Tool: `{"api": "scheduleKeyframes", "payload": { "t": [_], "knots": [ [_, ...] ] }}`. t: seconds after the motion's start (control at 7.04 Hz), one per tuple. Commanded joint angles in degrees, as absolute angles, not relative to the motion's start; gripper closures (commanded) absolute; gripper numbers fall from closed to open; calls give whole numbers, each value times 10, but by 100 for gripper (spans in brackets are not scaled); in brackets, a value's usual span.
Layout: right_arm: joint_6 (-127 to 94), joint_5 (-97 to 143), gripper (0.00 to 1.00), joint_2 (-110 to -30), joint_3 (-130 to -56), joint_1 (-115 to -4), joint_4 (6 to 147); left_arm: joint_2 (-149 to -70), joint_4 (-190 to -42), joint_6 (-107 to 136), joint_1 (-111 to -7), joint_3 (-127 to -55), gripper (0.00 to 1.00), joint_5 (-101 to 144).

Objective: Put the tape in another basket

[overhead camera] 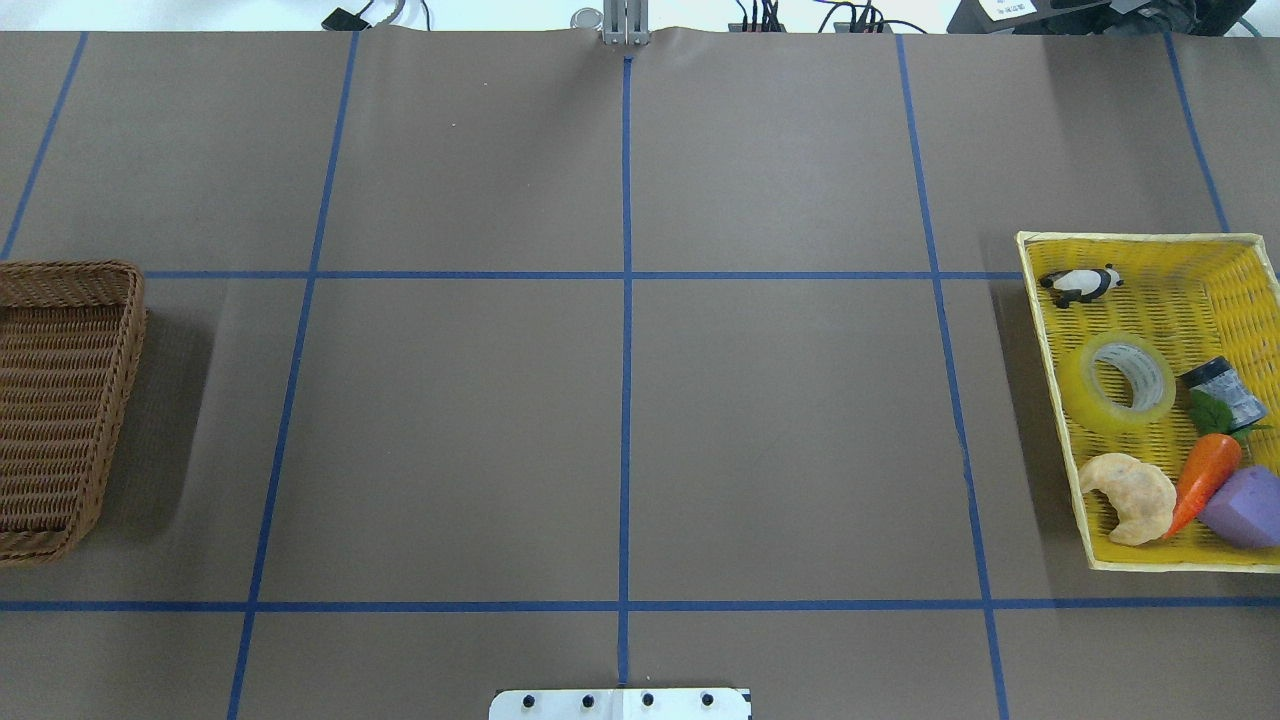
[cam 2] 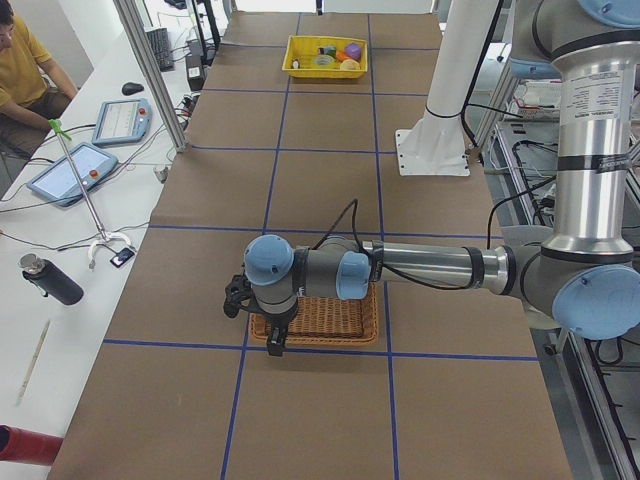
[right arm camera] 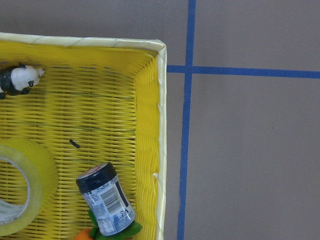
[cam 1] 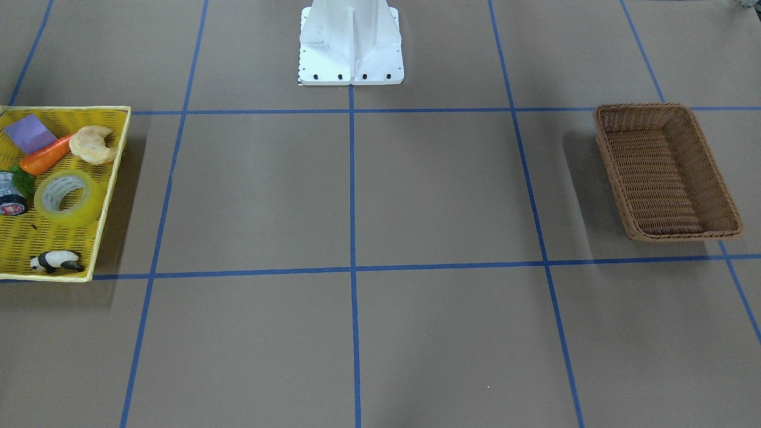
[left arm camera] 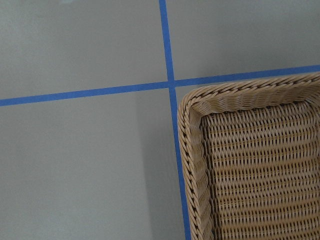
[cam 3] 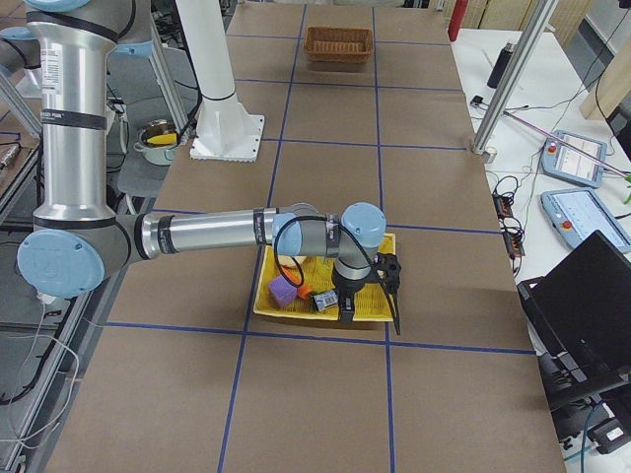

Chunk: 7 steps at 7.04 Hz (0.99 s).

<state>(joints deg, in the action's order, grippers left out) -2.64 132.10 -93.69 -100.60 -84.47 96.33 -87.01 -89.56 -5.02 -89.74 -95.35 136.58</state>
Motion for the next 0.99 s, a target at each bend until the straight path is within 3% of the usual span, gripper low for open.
{"api": "scheduleKeyframes", "payload": {
  "t": [0.0,0.28,0.71,0.85],
  "knots": [
    [-26,1321,0,-937,-1006,-845,963,-871,-896,-47,-897,-961,2,1370],
    [-25,1321,0,-936,-1007,-845,936,-871,-896,-48,-897,-969,2,1366],
    [-29,1311,0,-937,-983,-838,698,-881,-903,-47,-897,-981,2,1368],
    [-46,1319,0,-936,-985,-807,678,-881,-917,-46,-897,-981,2,1368]
  ]
}}
